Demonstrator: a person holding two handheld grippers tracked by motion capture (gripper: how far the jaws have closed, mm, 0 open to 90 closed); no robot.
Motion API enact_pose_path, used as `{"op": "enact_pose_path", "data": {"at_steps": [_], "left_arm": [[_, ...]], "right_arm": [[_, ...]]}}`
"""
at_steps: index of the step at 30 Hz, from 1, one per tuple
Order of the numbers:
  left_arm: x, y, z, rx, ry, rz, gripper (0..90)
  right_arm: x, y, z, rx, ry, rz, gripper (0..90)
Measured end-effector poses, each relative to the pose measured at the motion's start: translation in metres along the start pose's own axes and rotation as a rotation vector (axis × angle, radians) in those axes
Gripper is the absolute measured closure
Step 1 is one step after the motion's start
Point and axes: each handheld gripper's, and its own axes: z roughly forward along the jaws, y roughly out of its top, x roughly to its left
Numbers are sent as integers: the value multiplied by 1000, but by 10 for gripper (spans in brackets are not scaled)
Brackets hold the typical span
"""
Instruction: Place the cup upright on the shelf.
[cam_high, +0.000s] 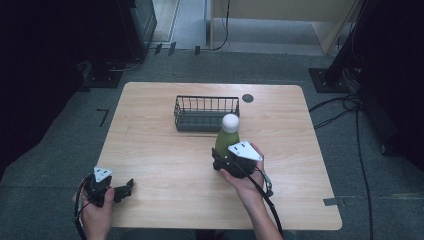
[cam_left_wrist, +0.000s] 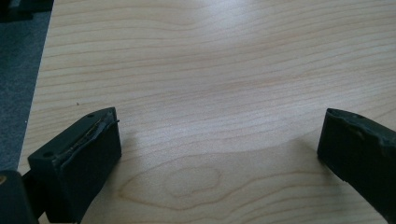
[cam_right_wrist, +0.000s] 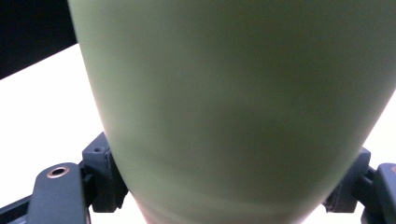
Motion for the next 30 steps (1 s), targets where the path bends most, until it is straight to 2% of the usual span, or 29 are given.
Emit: {"op": "enact_pose_path", "data": {"at_steps": [4, 12, 20, 26, 30], "left_arm": [[0, 0, 0, -1, 0, 0, 1], [0, 0, 0, -3, 0, -2, 1], [0, 0, 0, -1, 0, -2, 1], [0, 0, 0, -1, 0, -2, 1], [0, 0, 0, -2, 0, -2, 1]], "right_arm": [[-4, 16, 4, -20, 2, 7, 203], [-10, 38, 12, -34, -10, 14, 203], [-15, 68, 25, -61, -31, 8, 204], [-19, 84, 33, -67, -41, 2, 204], [-23, 96, 41, -70, -48, 18, 204]]}}
